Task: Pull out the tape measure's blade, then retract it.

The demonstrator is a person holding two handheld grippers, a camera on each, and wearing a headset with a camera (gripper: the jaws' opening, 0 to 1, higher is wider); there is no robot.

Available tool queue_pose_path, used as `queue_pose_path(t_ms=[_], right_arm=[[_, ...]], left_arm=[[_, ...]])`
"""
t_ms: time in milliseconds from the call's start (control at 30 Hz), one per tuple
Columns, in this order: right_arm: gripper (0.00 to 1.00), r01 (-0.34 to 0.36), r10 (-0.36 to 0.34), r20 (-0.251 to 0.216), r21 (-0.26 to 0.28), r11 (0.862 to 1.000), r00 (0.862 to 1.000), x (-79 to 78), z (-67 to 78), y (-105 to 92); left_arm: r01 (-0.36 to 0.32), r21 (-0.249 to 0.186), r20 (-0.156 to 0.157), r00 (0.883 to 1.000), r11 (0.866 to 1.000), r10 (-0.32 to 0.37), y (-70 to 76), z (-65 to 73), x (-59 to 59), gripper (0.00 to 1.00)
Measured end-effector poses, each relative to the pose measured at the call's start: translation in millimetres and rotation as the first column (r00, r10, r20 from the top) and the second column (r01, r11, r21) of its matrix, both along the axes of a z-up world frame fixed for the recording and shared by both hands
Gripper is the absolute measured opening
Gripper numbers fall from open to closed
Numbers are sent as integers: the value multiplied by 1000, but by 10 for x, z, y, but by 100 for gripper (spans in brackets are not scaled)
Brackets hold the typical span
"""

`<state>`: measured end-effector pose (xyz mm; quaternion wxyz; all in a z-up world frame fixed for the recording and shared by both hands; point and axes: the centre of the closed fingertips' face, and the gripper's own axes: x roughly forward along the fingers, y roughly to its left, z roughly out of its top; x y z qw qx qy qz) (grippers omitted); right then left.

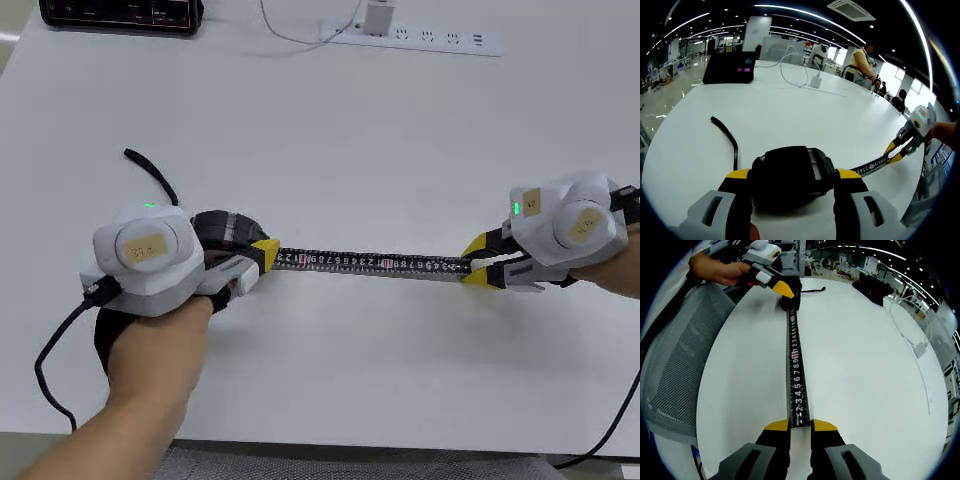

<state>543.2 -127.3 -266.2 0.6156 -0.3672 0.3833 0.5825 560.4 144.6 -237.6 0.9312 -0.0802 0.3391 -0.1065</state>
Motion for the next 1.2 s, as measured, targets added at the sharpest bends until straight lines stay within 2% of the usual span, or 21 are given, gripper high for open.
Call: queue_pose_path(t_ms=[433, 667, 1200], right_arm=[[10, -5, 5, -1, -6, 1000, 1000, 8, 4, -2], [10, -8, 8, 0, -14, 1000, 1000, 8, 6, -3], [10, -12, 12, 5, -17, 1000, 1000, 35, 14, 25]], left_arm=[[18, 14, -6, 1000, 1000, -18, 6, -1, -3, 60], [24, 27, -23, 999, 999, -24, 12, -8, -7, 58], [25, 16, -30, 999, 1000, -25, 14, -8, -8, 58]])
